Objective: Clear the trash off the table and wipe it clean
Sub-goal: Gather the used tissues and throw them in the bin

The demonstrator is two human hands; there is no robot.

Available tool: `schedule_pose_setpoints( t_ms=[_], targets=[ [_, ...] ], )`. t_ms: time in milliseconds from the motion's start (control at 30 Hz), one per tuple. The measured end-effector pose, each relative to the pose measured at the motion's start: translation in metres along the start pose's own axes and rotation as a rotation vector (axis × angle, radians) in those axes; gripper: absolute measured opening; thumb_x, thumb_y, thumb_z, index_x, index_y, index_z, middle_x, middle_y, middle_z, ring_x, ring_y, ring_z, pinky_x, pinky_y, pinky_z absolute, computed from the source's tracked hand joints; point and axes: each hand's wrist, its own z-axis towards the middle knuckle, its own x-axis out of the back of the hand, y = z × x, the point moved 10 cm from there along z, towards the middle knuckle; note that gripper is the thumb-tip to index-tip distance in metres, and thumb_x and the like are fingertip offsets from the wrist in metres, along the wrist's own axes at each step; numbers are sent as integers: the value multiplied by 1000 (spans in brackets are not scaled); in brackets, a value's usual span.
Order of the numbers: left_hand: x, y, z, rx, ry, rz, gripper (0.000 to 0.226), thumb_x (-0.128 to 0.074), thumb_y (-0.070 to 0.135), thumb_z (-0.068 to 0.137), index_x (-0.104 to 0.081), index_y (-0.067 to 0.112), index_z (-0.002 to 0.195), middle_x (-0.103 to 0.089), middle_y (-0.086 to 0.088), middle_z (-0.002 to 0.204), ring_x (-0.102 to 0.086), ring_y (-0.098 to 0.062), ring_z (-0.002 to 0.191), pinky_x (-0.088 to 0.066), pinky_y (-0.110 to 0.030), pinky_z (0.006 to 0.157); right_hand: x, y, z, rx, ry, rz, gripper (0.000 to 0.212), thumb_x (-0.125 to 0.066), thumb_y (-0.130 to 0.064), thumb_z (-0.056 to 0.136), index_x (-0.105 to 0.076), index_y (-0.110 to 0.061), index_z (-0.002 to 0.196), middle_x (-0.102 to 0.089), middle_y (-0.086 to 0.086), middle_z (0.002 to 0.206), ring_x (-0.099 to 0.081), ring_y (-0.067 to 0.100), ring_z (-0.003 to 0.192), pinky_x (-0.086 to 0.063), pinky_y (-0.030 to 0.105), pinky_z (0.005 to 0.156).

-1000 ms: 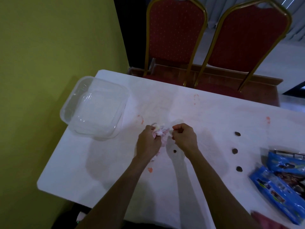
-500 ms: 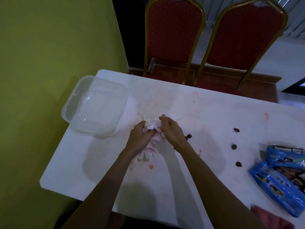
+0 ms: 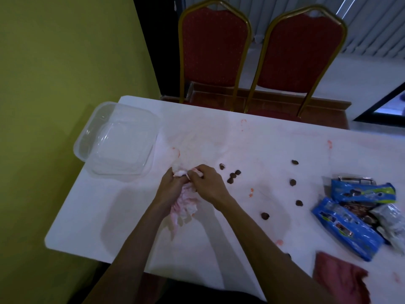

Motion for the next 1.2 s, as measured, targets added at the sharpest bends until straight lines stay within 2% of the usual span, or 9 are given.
schedule_pose_setpoints(
  t_ms=[133,267,333,433,533,767,967,1100,1200],
  targets=[
    [1,-9,-22,83,7,104,18,-63,34,88,-72,18,86,-74,0,73,-71,-14,71,-50,-25,60,-4,1,-23,29,5,-45,26,-50,-29,100,-64,-12,114,-68,5,113,-63,20,100,-50,32,88],
    [3,-13,-41,35,13,16,17,-60,31,84,-73,21,89,-75,-4,87,-72,-21,87,-56,-32,80,-14,-5,-53,51,-79,-15,34,-47,-39,102,-61,-17,123,-67,2,121,-63,20,108,-52,38,96],
    [10,-20,-50,50,65,-3,20,-53,22,92,-73,20,88,-74,-9,91,-71,-24,89,-55,-31,77,-24,-12,-72,108,-189,-47,39,-50,-40,101,-55,-18,133,-62,3,132,-61,21,116,-48,37,102],
    [13,-40,-64,122,94,-113,23,-50,13,95,-71,10,90,-73,-14,90,-70,-28,87,-55,-31,74,-41,-15,-100,194,-340,-149,63,-68,-31,92,-40,-18,146,-53,5,144,-55,23,126,-42,28,99],
    [9,-53,-86,160,111,-204,24,-49,15,98,-67,12,83,-69,-8,82,-67,-23,80,-52,-28,69,-49,-7,-122,221,-327,-363,89,-79,-35,80,-29,-18,152,-53,7,141,-56,26,122,-47,34,97],
    [3,-87,-143,194,104,-263,17,-56,24,95,-70,14,98,-74,-6,89,-69,-17,76,-52,-26,59,-34,-3,-176,288,48,-697,30,-58,-36,95,-63,-22,121,-70,4,106,-68,25,95,-40,28,68],
    [35,-116,-206,218,173,-239,21,-55,24,95,-70,13,85,-73,-8,83,-69,-25,79,-59,-40,68,-72,-1,-224,340,-32,-576,16,-60,-19,93,-69,-12,104,-72,10,101,-67,28,91,-42,27,69],
    [65,-148,-236,281,242,-323,22,-54,19,96,-66,5,83,-68,-17,77,-67,-32,69,-59,-40,56,-113,-1,-243,399,-91,-517,11,-60,-13,87,-69,-9,90,-72,13,94,-66,32,88,-40,29,66],
    [87,-175,-259,313,235,-405,26,-51,23,96,-68,5,88,-70,-19,83,-68,-33,73,-60,-44,62,-149,-2,-256,424,-166,-497,18,-59,-13,85,-72,-12,97,-73,12,97,-67,32,90,-46,32,72]
  ],
)
